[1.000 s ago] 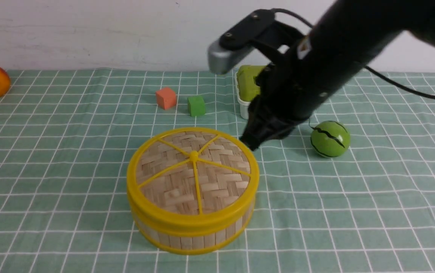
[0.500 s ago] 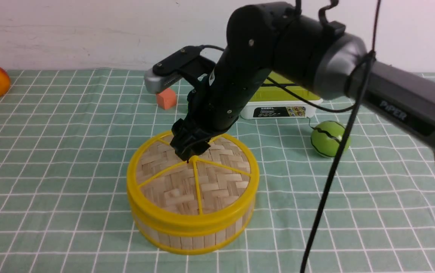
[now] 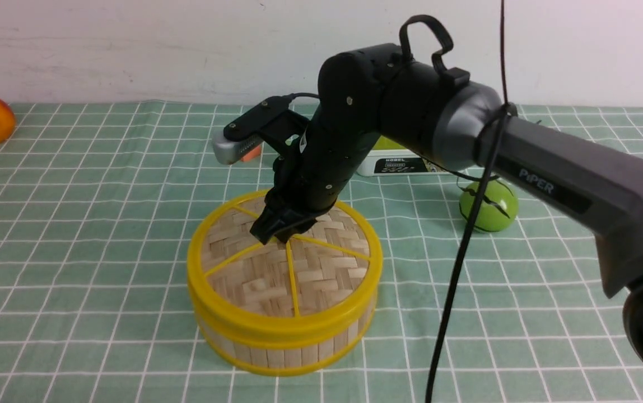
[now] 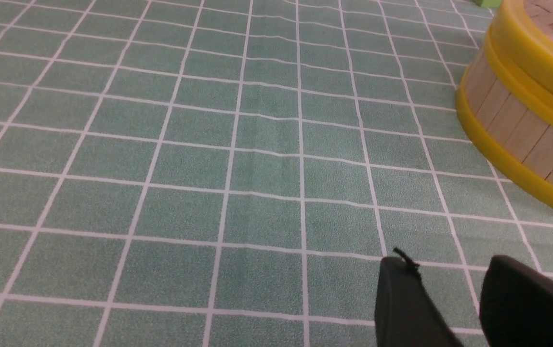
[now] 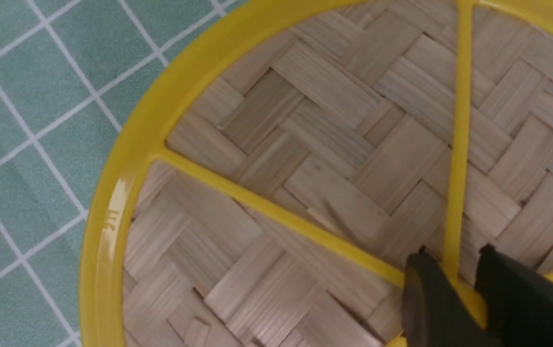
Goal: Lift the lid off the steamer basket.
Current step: Use the right arm to lift the lid of the steamer, then use the right arm to place the steamer lid on the table
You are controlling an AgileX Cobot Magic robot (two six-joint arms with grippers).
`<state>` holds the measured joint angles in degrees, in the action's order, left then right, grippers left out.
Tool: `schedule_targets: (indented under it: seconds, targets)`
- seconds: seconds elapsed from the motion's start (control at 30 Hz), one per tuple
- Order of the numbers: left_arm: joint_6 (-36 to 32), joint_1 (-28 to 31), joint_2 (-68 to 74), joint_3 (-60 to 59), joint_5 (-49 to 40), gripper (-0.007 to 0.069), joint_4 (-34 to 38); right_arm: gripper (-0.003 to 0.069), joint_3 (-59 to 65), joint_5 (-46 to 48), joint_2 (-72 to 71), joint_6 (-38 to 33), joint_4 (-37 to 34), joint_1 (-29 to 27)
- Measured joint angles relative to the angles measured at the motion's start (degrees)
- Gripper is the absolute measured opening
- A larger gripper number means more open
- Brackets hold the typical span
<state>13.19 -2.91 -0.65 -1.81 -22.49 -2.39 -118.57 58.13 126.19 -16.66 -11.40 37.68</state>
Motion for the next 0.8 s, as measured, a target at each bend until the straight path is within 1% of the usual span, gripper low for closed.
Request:
schedule_targets:
  seconds: [0.2, 0.23, 0.3, 0.33, 0.4, 0.47, 0.53, 0.57, 0.6, 0.63, 0.67, 0.8]
  targets:
    - [0.0, 0.0, 0.0, 0.0, 0.0, 0.0239, 0.0, 0.0078, 0.0, 2.31, -2.5, 0.18, 2.07, 0.0]
    - [0.0, 0.0, 0.0, 0.0, 0.0, 0.0239, 0.0, 0.0078, 0.0, 4.09, -5.25, 0.58, 4.06, 0.0]
    - [0.0, 0.0, 0.0, 0.0, 0.0, 0.0239, 0.0, 0.0078, 0.0, 5.89, -7.17, 0.95, 5.16, 0.0]
    - [0.0, 0.0, 0.0, 0.0, 0.0, 0.0239, 0.0, 0.0078, 0.0, 9.33, -11.0, 1.13, 6.45, -0.55]
    - [0.0, 0.0, 0.0, 0.0, 0.0, 0.0239, 0.0, 0.0078, 0.59, 11.94, -14.95, 1.17, 6.46, -1.64]
    - [0.0, 0.0, 0.0, 0.0, 0.0, 0.0239, 0.0, 0.0078, 2.13, 12.4, -17.72, 1.17, 6.32, -2.7]
    - [0.0, 0.0, 0.0, 0.0, 0.0, 0.0239, 0.0, 0.0078, 9.79, 12.34, -24.44, 1.17, 5.95, -5.97]
    - [0.0, 0.0, 0.0, 0.0, 0.0, 0.0239, 0.0, 0.0078, 9.79, 12.29, -24.44, 1.17, 5.95, -5.97]
    - [0.0, 0.0, 0.0, 0.0, 0.0, 0.0239, 0.0, 0.0078, 17.34, 10.63, -28.8, 1.5, 5.94, -8.31]
    - [0.0, 0.0, 0.0, 0.0, 0.0, 0.0239, 0.0, 0.0078, 18.23, 10.28, -29.29, 1.56, 5.94, -8.58]
    - [0.0, 0.0, 0.0, 0.0, 0.0, 0.0239, 0.0, 0.0078, 25.65, 7.52, -32.96, 2.29, 5.94, -10.42]
    - [0.0, 0.0, 0.0, 0.0, 0.0, 0.0239, 0.0, 0.0078, 42.5, -3.23, -39.55, 4.91, 5.89, -15.4]
